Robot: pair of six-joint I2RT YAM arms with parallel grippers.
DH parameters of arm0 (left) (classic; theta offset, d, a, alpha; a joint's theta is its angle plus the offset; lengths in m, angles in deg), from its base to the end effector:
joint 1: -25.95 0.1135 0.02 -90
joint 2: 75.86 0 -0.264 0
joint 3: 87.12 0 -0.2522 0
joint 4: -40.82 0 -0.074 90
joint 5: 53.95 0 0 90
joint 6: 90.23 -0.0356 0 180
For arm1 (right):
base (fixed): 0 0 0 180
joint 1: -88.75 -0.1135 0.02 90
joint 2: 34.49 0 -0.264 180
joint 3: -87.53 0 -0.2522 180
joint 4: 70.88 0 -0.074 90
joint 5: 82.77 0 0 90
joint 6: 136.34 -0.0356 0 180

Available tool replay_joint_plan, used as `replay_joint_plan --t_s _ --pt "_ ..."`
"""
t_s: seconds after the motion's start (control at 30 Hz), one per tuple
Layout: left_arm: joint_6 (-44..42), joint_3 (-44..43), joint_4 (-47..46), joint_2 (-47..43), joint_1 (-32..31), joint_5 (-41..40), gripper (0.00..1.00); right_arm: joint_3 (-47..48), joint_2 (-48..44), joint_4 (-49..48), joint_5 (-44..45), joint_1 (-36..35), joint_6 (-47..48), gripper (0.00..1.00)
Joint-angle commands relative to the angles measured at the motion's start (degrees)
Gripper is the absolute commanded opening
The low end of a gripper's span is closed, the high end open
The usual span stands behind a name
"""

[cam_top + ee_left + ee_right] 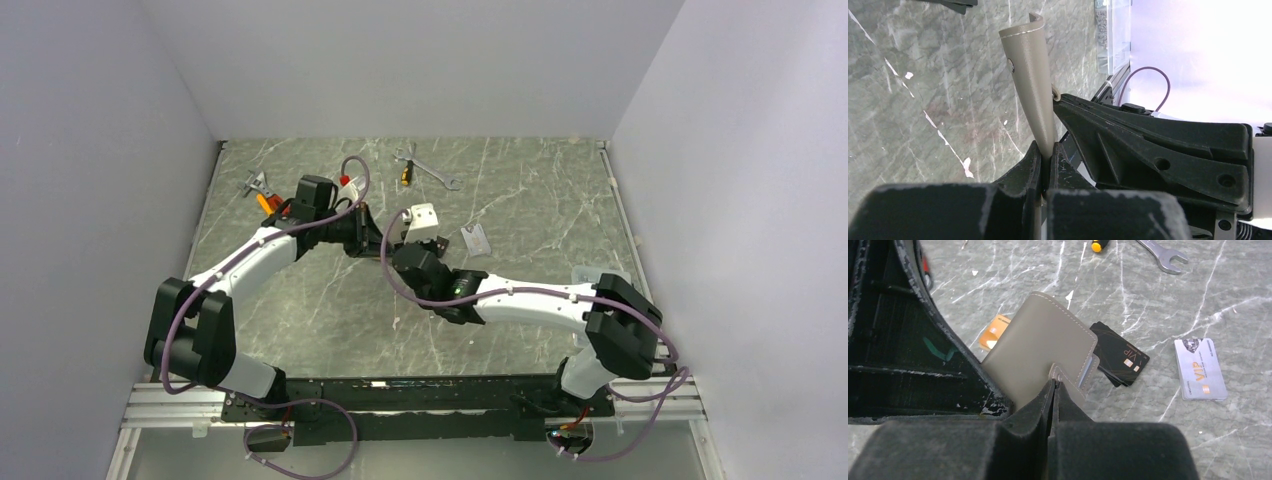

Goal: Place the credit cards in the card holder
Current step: Open the card holder at the center of the board.

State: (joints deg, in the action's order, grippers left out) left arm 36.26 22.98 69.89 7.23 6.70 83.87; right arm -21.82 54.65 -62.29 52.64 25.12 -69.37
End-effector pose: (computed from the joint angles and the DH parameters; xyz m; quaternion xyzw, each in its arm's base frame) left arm 0.2804 -0.1259 0.2522 0.0369 0.8511 -0.5006 0.1538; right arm 0.1752 0.2964 0.2524 -0.0841 0.8079 0.0909 0.5761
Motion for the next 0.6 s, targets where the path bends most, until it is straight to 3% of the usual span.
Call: replay_joint_plan --t_s 0.0,0.37,0.57 --pt "1.2 0.2 -0.1 -3.2 0.3 7.6 0.00 -3.1 -1.2 5.4 10.2 2.5 -1.0 0.00" --pt "-0.7 1.5 1.1 -3.0 0.2 4.6 0.00 -6.2 -6.4 11.4 8.4 3.4 -10.5 0.00" --pt "-4.4 5.0 -0.4 -1.3 -3.6 -0.5 0.29 -15.2 -12.8 13.2 -0.7 3.4 -20.8 0.00"
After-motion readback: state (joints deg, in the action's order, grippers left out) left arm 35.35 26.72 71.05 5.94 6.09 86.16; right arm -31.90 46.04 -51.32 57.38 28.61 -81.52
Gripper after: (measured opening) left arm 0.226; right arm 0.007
